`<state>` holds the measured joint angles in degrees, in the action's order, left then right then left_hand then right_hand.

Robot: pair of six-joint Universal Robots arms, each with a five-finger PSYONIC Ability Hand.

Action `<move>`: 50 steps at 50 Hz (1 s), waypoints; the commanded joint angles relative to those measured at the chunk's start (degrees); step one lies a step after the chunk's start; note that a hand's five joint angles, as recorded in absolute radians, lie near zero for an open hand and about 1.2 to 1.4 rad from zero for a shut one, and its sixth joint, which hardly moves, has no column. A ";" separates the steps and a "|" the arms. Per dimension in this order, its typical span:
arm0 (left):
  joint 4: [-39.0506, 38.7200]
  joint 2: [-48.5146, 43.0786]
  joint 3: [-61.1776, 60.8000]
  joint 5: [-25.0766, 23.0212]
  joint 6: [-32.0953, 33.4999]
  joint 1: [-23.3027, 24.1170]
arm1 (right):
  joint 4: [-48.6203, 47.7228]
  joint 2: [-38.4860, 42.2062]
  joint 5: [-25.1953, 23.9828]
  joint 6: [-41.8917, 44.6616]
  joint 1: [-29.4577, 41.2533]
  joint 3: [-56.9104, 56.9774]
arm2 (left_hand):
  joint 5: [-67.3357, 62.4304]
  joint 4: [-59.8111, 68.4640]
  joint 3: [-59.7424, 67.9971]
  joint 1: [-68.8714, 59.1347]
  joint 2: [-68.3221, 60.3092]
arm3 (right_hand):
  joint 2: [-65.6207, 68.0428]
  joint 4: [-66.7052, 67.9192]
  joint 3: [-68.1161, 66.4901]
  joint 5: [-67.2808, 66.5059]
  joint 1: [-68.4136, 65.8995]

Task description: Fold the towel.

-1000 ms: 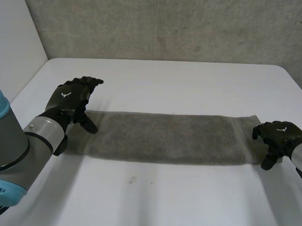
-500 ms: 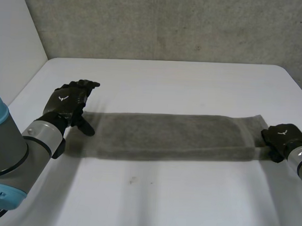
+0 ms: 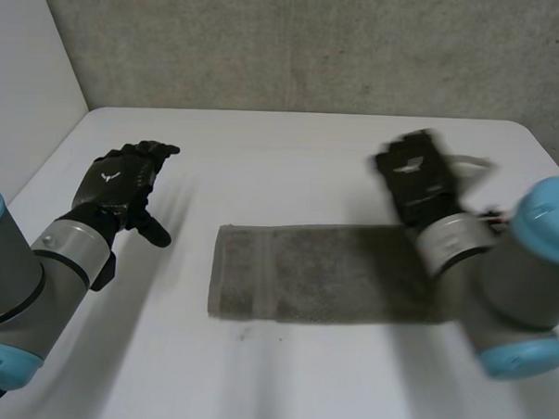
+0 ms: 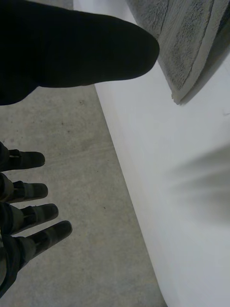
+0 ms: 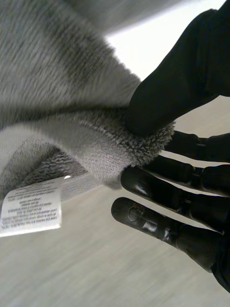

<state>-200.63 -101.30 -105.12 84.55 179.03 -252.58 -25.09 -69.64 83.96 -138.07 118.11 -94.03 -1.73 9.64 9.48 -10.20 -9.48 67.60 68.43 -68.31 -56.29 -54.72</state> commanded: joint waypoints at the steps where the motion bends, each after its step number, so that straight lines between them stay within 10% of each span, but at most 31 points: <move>1: -0.02 0.05 -0.35 0.00 0.00 -0.01 | -1.10 7.92 -13.18 0.17 13.71 0.60 | 1.73 0.36 0.52 0.20 -0.52 | 12.40 11.57 -11.69 -13.71 -25.28; 9: -0.02 -0.12 -0.52 0.00 0.00 0.07 | 1.43 15.75 -15.41 -0.18 17.24 4.90 | 1.73 0.36 0.52 0.20 -0.52 | 8.46 7.63 -7.75 -9.77 -21.34; 13: 0.15 -0.47 -0.52 0.09 0.09 0.69 | 4.16 13.75 -10.85 -1.40 16.89 5.52 | 1.73 0.36 0.52 0.20 -0.52 | -57.60 -58.43 58.31 56.29 44.72; 24: 0.59 -2.22 3.42 0.35 0.70 8.41 | 9.08 1.18 -7.22 -23.71 2.75 0.61 | 1.01 1.08 1.24 -0.52 -1.24 | -57.60 -58.43 58.31 56.29 44.72; 35: 2.88 -14.71 13.72 6.50 4.83 17.48 | 11.91 -1.82 -10.04 -21.55 -9.55 -11.69 | -3.03 5.12 5.28 -4.56 -5.28 | -57.60 -58.43 58.31 56.29 44.72; 40: 3.76 -22.35 16.88 14.93 15.89 19.85 | 9.79 -1.82 -9.86 -16.61 -12.47 -15.05 | -1.86 3.94 4.10 -3.38 -4.10 | -39.35 -40.18 40.06 38.04 26.47; 50: 3.67 -22.54 15.21 15.91 17.93 21.16 | 8.65 0.29 -8.72 -12.66 -12.82 -15.31 | -1.35 3.43 3.59 -2.87 -3.59 | 12.39 11.57 -11.68 -13.71 -25.28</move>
